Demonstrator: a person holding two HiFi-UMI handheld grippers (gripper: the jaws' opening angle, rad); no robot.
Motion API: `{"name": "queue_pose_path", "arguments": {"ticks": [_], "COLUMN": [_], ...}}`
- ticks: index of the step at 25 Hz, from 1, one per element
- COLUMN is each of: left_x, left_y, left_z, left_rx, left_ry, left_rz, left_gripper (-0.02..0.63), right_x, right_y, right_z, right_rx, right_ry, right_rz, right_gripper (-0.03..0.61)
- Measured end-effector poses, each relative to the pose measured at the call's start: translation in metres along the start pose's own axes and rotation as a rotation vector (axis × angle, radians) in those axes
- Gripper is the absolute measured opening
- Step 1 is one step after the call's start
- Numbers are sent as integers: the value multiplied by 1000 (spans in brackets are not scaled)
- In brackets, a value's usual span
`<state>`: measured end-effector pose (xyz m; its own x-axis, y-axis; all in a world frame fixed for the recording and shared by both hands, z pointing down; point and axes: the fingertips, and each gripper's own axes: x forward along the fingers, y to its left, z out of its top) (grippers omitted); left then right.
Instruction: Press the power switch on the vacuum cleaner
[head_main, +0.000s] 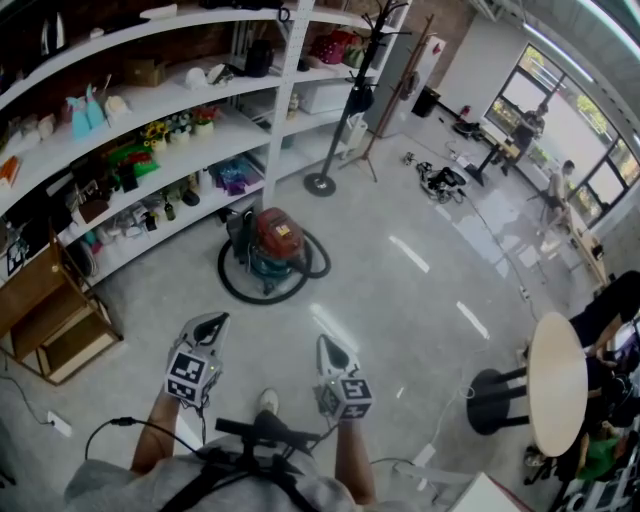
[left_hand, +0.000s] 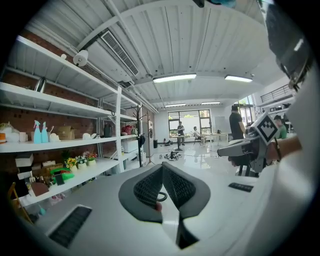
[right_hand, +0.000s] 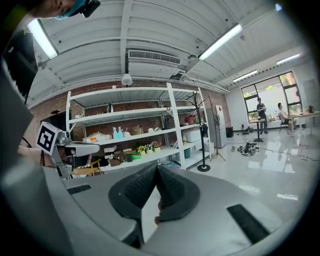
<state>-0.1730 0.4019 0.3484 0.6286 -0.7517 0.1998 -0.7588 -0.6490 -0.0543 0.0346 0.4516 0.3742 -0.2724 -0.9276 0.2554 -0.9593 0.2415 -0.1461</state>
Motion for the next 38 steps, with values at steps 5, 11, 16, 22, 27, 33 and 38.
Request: {"name": "queue_pose_path", "arguments": {"ticks": [5,11,16,22,27,33,38], "left_x": [41,82,113,137,151,172,206], "left_y": [8,19,22,27,37,62,94], "left_z": [10,12,17,28,32,30,30], "left_rx": [-4,-7,1,9,17,-7,-8], "left_ry": [10,29,32,30,27,32,26], "left_rz": [16,41,57,78,91,107,105], "left_gripper": [8,8,8,8,8,8,6], "right_x": [32,67,87,102,119,148,191], "right_y": [-31,-61,-81,-105,-110,-116,-124], "right_z": [13,19,21,26,31,38,45], "right_rx": [18,24,48,56,74,74,63], "right_ry": [6,4,8,2,8,18,25], "right_rz": [22,44,64,69,89,91,92], "right_gripper": [12,12,12,12,12,12,12]}}
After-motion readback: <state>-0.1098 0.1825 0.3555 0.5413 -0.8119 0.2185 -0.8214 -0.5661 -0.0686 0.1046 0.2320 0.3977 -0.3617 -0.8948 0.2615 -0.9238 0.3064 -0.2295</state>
